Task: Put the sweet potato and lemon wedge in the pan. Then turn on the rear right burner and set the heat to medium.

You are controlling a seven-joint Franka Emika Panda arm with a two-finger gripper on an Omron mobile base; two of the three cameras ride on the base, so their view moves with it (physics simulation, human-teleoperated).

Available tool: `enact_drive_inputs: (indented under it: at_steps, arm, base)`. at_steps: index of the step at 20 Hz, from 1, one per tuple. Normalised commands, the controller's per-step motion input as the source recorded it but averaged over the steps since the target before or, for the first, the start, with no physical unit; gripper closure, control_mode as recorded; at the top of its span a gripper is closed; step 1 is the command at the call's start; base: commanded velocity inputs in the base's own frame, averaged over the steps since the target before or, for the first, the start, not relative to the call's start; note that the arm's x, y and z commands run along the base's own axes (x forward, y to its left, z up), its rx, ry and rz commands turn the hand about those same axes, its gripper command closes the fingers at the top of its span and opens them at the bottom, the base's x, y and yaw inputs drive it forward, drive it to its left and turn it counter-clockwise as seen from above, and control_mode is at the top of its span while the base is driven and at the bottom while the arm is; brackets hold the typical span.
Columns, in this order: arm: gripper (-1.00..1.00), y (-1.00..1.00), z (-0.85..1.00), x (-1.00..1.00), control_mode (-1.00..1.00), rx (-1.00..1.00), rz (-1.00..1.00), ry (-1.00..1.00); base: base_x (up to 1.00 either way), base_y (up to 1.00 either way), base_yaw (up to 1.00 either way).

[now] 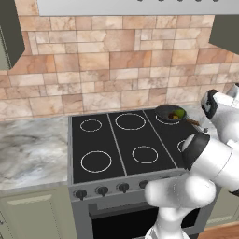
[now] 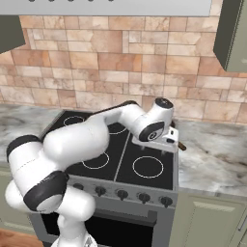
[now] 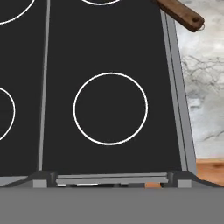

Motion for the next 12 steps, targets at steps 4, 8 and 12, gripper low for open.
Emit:
enact_drive_inputs:
  at_steps: [4, 8, 12]
  arm:
    - [-1.0, 0.0, 0.0, -0.55, -1.0, 0.02, 0.05, -0.01]
    - [-1.0, 0.0, -0.05, -0.45, -1.0, 0.06, 0.05, -0.02]
    - [-1.0, 0.0, -0.18, -0.44, -1.0, 0.09, 0.03, -0.15]
  base:
    - [0.0, 0.0, 0.0]
    - [0.0, 0.0, 0.0]
    - [0.0, 0.0, 0.0]
